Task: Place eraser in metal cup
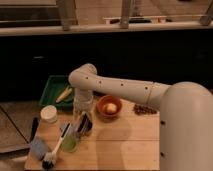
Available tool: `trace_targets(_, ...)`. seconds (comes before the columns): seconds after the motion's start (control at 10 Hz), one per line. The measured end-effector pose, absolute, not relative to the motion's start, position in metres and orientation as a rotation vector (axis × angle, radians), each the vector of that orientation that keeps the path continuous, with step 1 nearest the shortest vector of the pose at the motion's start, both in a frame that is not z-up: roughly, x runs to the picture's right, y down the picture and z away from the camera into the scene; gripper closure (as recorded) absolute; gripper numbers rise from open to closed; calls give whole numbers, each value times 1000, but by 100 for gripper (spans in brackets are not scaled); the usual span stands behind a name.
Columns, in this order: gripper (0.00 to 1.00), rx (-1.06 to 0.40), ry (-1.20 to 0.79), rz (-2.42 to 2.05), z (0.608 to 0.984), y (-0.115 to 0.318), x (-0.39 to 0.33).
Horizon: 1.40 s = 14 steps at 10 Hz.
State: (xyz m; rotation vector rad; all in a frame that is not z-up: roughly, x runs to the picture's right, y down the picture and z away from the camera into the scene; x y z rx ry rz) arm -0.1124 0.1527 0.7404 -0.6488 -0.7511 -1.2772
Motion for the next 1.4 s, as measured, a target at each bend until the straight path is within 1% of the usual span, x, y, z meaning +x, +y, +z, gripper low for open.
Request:
trace_targets(0.8,20,-635,-755,-1281,739,149,-111)
trace_targets(1.4,20,-626,-732,-1283,735,131,-98)
